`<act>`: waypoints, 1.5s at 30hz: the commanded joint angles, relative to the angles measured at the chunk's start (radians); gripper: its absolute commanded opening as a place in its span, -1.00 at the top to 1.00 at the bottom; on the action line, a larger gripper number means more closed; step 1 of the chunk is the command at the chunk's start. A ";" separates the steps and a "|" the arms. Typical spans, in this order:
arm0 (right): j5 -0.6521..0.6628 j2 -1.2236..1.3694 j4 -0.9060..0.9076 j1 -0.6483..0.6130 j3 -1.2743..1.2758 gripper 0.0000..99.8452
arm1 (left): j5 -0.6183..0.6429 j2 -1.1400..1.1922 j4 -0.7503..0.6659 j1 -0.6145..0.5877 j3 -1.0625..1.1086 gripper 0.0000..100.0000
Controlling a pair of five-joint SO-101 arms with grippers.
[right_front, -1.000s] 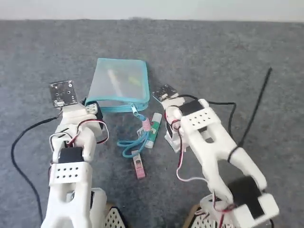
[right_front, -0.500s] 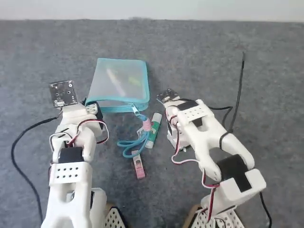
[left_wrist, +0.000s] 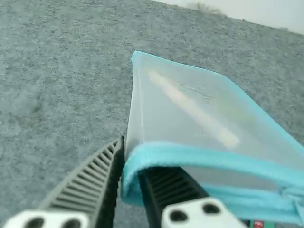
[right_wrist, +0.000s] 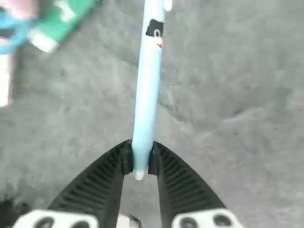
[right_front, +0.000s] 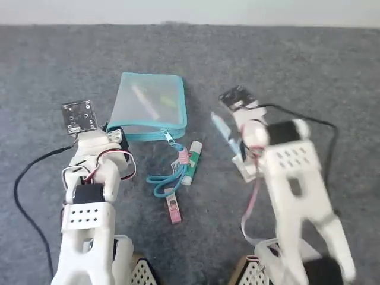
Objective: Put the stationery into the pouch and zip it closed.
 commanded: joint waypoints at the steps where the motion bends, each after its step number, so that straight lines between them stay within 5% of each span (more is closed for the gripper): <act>1: 0.044 -0.179 0.150 -0.094 -0.144 0.99 | -0.012 -0.009 0.005 -0.005 -0.058 0.97; 10: 0.032 -0.232 0.154 -0.160 -0.157 0.99 | -0.005 -0.008 -0.021 -0.009 -0.058 0.97; 20: -0.009 -0.225 0.151 -0.414 -0.153 0.99 | -0.005 -0.008 -0.029 -0.005 -0.058 0.97; 36: -0.014 0.053 0.025 -0.423 -0.176 0.99 | -0.003 -0.008 -0.025 -0.003 -0.056 0.97; 45: -0.064 0.343 0.062 -0.390 -0.499 0.99 | -0.008 -0.008 -0.025 -0.005 -0.047 0.97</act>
